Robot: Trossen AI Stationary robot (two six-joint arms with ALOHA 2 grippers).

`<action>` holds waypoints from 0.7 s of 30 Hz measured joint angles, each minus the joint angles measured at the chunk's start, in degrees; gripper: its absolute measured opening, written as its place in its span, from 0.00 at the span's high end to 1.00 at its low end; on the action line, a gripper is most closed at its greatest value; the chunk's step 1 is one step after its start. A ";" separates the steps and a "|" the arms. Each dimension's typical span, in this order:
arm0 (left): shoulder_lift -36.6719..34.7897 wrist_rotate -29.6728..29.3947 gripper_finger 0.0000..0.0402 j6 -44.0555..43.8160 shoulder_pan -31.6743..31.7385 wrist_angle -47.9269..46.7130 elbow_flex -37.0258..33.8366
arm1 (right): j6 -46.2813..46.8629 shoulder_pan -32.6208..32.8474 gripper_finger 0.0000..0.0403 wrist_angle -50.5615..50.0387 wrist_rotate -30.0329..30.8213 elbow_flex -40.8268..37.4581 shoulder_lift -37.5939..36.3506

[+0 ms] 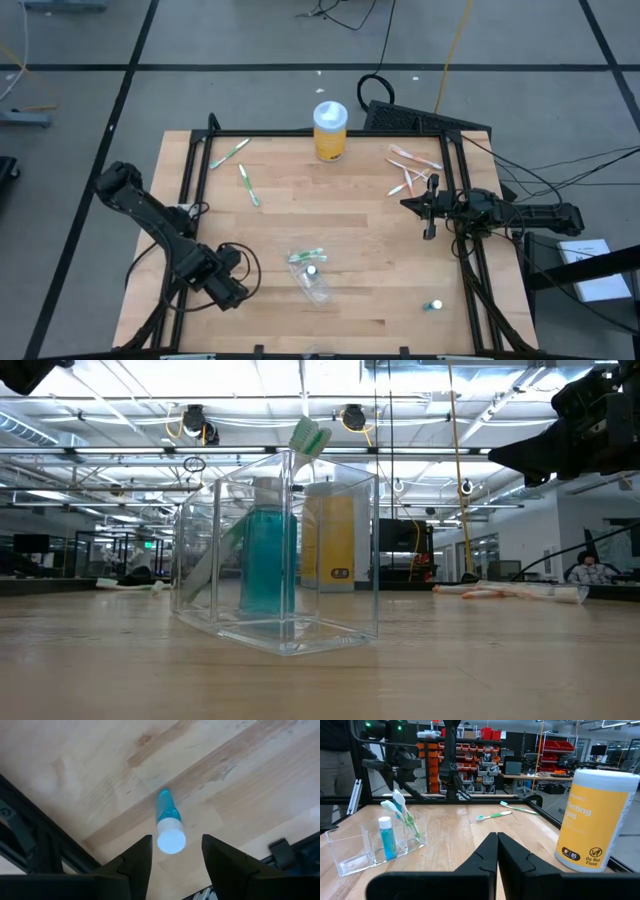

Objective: Pick & Place toothbrushing station
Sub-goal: Put the blue mouthwash into the transparent organizer

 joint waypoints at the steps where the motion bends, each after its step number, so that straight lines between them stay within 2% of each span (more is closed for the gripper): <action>1: 0.00 0.18 0.55 0.02 0.00 0.00 -0.14 | 0.00 0.00 0.99 0.01 0.00 0.00 -0.01; 21: 2.21 1.04 0.55 3.96 -1.22 2.00 -0.27 | 0.00 0.02 0.99 0.01 0.00 0.00 -0.01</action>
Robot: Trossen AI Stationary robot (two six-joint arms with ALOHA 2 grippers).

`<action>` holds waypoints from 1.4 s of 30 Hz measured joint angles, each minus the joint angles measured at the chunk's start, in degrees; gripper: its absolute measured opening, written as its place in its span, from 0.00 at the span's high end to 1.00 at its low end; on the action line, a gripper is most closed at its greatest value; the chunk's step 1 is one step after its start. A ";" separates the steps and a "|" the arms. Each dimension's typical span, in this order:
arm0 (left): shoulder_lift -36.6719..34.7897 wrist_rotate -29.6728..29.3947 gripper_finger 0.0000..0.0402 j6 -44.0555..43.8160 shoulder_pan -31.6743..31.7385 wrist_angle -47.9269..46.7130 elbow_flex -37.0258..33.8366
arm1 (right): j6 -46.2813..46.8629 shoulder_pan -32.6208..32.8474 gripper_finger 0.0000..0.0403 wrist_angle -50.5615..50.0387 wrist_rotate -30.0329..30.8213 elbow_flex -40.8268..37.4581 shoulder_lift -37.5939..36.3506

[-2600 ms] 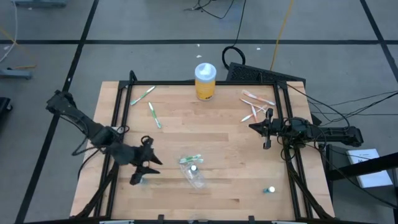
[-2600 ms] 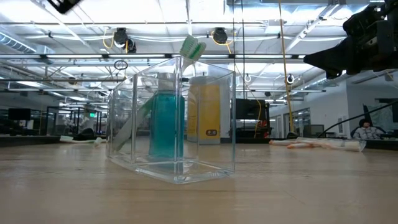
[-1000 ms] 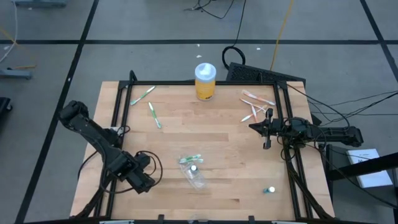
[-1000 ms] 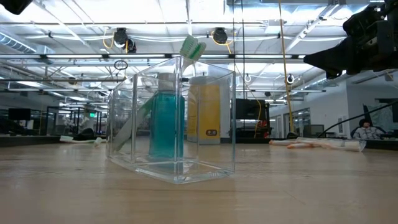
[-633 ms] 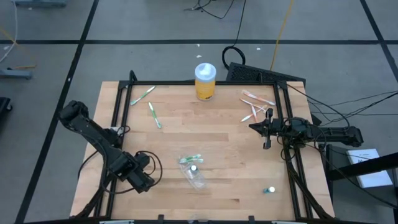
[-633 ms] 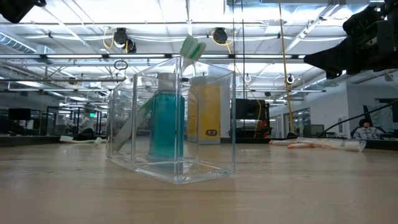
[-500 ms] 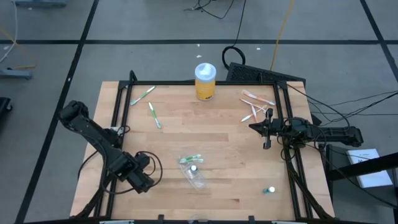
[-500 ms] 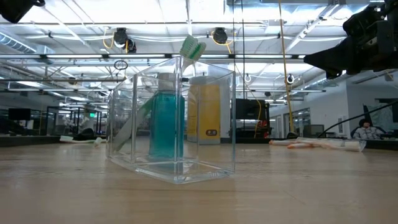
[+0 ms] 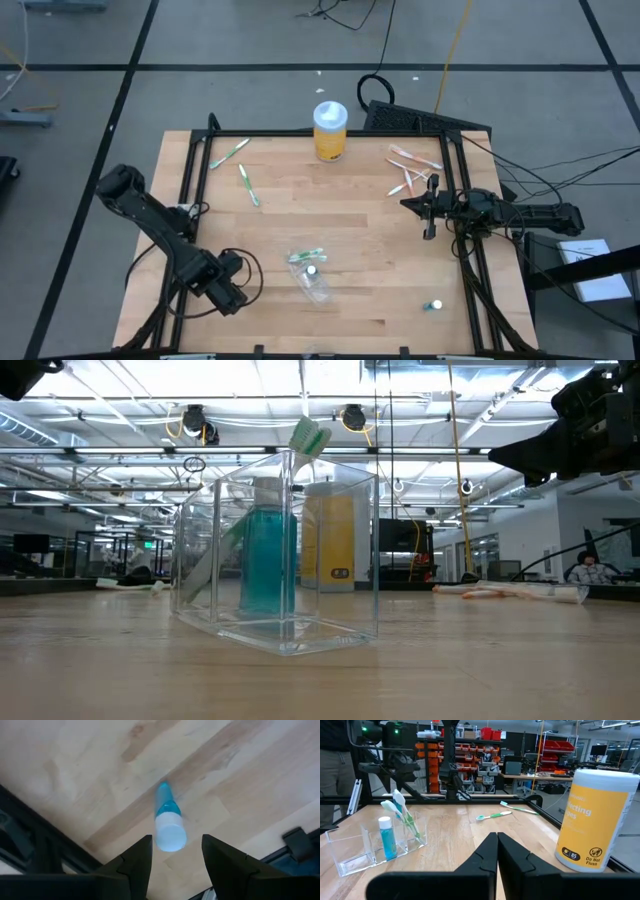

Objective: Pick & Place toothbrushing station
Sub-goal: Put the blue mouthwash into the transparent organizer

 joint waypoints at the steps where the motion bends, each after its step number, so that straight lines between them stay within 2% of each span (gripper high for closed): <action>1: 0.19 -0.01 0.55 0.38 0.00 0.56 0.00 | 0.00 0.00 0.99 -0.02 0.00 0.00 0.02; 15: 1.63 -0.36 0.55 2.18 0.00 0.69 0.00 | 0.00 -0.02 0.99 0.00 -0.01 0.00 0.01; 21: 1.63 -4.41 0.55 2.27 -0.62 0.65 0.00 | 0.00 -0.01 0.99 0.00 0.00 0.00 0.00; 42: 1.63 -0.06 0.55 6.42 -0.66 0.02 0.00 | 0.00 -0.01 0.99 0.00 0.00 -0.01 0.01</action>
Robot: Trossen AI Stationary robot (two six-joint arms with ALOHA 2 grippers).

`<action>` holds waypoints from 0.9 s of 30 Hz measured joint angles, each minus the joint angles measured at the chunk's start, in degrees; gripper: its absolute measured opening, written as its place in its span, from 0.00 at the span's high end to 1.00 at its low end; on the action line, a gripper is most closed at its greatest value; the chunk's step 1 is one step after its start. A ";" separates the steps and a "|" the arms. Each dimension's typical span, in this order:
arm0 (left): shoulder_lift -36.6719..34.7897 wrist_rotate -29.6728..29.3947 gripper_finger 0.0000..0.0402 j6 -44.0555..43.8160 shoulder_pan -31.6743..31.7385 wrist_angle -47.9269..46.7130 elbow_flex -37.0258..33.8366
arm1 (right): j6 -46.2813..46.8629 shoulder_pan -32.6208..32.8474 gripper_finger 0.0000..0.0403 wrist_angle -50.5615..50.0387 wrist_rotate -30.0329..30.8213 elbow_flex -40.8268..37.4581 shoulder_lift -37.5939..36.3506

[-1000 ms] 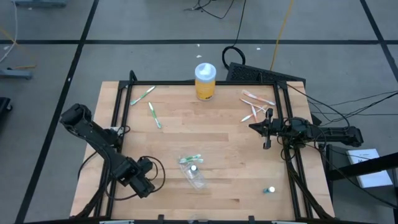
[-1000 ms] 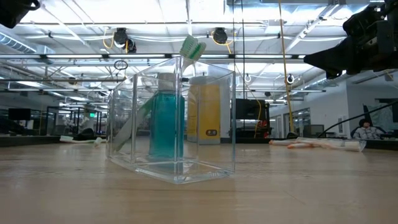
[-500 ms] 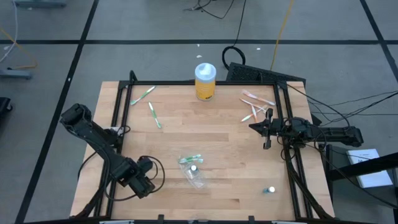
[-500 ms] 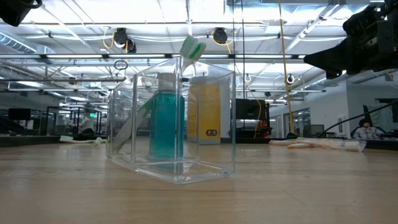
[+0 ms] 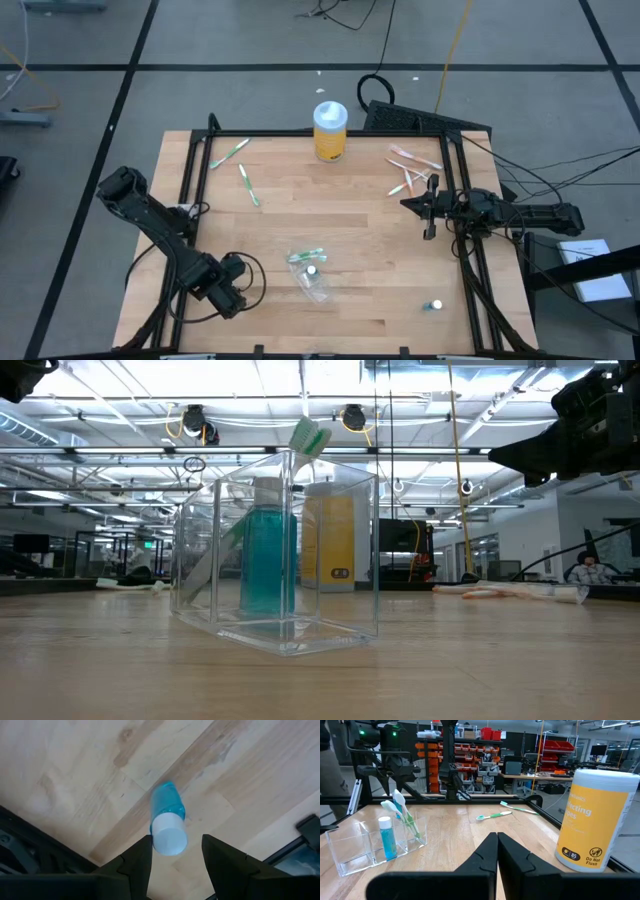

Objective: Pick & Place toothbrushing station
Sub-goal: Put the blue mouthwash into the transparent organizer

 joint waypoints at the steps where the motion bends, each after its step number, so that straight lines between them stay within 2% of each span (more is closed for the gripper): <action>1: 0.00 0.00 0.55 0.49 0.00 -0.11 0.00 | 0.00 0.01 0.99 0.00 0.00 0.01 -0.01; 16: -0.02 -2.02 0.55 8.39 0.00 -0.20 0.00 | 0.00 0.00 0.99 -0.01 -0.01 0.00 -0.01; 27: -0.02 -1.49 0.55 5.30 0.14 -0.79 0.00 | 0.00 0.00 0.99 0.00 0.00 -0.01 0.00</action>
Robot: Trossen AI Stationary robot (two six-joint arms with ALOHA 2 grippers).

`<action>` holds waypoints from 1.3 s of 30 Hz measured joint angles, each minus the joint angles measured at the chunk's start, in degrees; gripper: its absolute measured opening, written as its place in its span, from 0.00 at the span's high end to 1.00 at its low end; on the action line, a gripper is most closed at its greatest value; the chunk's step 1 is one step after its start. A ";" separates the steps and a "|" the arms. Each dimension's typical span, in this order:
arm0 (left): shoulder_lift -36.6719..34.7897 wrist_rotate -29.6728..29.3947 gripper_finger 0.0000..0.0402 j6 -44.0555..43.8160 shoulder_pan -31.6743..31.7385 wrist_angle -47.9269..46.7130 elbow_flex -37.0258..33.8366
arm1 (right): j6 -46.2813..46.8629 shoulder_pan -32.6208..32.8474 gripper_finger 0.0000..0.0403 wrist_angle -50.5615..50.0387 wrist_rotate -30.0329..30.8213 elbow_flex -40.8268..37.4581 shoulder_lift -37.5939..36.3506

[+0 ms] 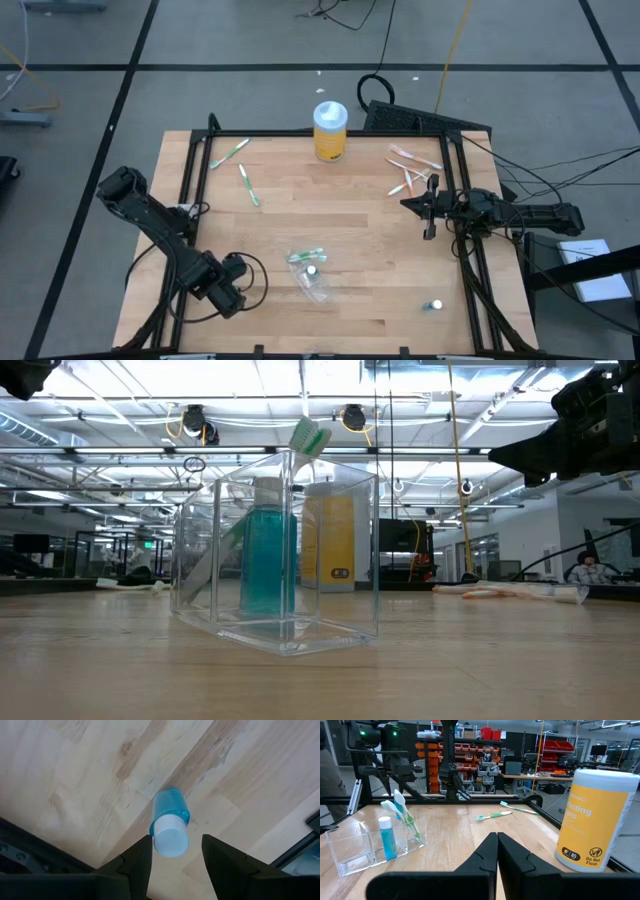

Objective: Pick & Place toothbrushing station
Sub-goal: Put the blue mouthwash into the transparent organizer

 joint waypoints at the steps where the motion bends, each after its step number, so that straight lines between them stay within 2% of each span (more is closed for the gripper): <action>1: 0.00 0.00 0.55 0.02 0.02 -0.02 0.00 | 0.00 0.01 0.99 0.00 0.00 0.01 -0.01; 32: -0.07 -0.05 0.55 0.57 0.02 1.75 -3.45 | 0.00 0.01 0.99 0.00 0.00 0.01 -0.01; 39: -0.07 -0.14 0.55 7.04 -0.23 1.90 -3.48 | 0.00 -0.01 0.99 -0.02 0.00 -0.01 -0.01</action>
